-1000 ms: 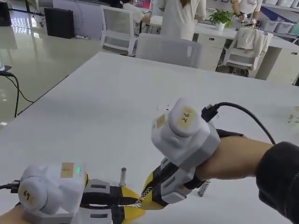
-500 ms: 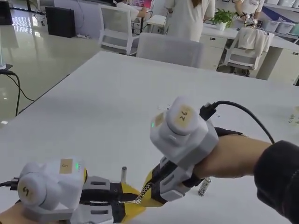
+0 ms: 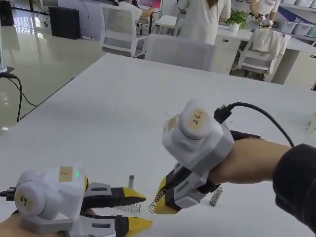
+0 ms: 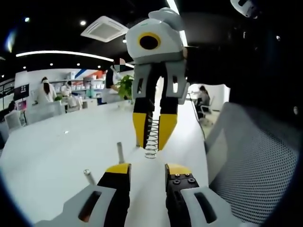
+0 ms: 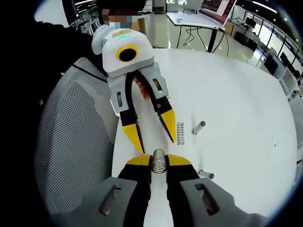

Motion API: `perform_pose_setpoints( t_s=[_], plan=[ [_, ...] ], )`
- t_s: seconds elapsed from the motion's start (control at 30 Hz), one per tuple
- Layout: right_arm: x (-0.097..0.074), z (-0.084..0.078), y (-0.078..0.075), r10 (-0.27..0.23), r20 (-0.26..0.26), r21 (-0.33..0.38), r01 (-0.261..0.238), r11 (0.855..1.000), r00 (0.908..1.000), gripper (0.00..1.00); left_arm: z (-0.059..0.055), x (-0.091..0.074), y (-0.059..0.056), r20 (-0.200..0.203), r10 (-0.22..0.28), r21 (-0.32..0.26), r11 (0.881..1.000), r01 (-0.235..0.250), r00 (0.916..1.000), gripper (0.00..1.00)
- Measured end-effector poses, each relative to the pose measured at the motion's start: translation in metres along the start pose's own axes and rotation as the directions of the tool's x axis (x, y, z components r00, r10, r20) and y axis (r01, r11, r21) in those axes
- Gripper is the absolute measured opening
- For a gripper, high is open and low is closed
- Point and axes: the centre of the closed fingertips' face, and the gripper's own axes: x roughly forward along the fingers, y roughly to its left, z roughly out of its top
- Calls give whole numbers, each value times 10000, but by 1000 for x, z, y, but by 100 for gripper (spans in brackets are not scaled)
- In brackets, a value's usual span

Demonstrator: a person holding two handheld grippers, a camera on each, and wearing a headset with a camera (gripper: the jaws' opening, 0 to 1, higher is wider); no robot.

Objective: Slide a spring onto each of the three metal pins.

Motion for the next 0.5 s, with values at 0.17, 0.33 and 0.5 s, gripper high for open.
perform_pose_setpoints(
  t_s=[0.17, 0.33, 0.5],
  plan=[
    [-5, -5, -4, -120, -110, 36, 121, 9999, 9999, 9, -3, -4, 3, -22, 156, -115, 9998, -156, 9999, 27],
    [-10, -11, -8, -199, -218, 105, 202, 9997, 9996, 9, -4, -7, 5, 14, 351, -225, 9991, -351, 9994, 32],
    [-15, -17, -12, -295, -337, 157, 300, 9994, 9990, 9, -7, -12, 8, -24, 528, -312, 9981, -529, 9986, 35]
  ],
)
